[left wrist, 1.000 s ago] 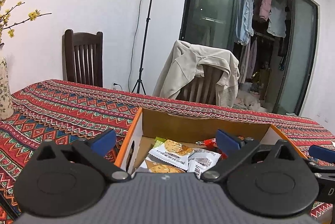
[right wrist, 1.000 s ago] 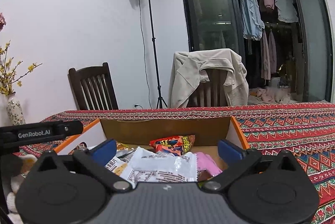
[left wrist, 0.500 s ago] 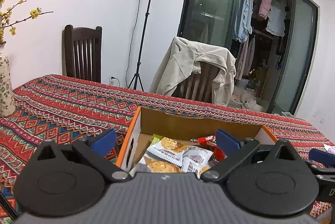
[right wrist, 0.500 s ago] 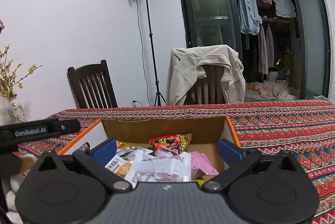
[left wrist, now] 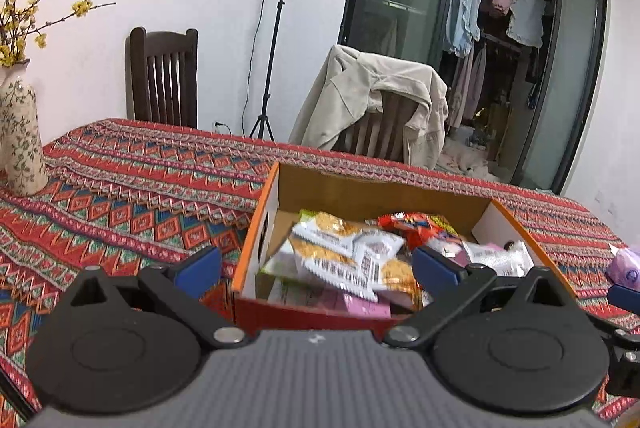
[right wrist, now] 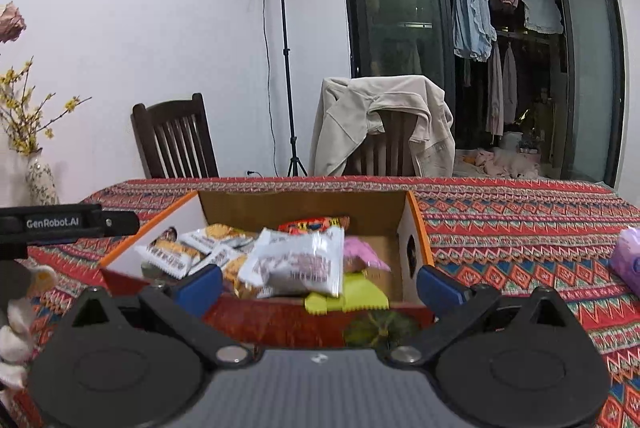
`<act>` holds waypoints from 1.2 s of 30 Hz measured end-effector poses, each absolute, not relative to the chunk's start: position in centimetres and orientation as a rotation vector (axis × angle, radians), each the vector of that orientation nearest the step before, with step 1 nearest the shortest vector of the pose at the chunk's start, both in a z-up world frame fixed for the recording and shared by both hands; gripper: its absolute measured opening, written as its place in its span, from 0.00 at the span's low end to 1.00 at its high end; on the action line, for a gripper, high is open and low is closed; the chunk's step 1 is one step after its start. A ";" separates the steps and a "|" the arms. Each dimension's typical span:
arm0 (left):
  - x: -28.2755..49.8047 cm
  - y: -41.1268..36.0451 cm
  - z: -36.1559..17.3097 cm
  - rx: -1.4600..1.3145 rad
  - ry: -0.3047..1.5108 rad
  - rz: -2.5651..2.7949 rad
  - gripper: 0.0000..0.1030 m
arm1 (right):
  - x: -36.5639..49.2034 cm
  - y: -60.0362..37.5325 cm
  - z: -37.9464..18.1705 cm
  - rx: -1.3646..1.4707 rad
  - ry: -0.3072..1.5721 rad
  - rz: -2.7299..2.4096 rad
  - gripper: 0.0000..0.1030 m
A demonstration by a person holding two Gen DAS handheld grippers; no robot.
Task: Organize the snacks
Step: 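Move both tools back to the loose packets beside the box, then grasp the pink packet with the left tool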
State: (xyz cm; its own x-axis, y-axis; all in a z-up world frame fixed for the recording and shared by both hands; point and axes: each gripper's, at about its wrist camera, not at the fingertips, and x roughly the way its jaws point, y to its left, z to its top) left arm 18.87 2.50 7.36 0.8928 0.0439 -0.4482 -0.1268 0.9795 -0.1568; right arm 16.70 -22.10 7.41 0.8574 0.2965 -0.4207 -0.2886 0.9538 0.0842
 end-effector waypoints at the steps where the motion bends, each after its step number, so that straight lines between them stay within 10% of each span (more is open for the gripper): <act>1: 18.7 2.4 7.3 -0.182 0.465 0.087 1.00 | 16.3 -22.2 7.2 0.016 0.449 0.307 1.00; 36: 18.1 -2.0 -0.8 -0.066 0.736 0.144 0.97 | 13.6 -24.7 1.2 0.069 0.570 0.301 1.00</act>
State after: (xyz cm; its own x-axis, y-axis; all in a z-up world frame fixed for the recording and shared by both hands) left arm 18.11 -1.96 -0.83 0.7317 0.1073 -0.6731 -0.1536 0.9881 -0.0095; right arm 13.64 -24.73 1.24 0.7993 0.2997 -0.5209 -0.2618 0.9539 0.1471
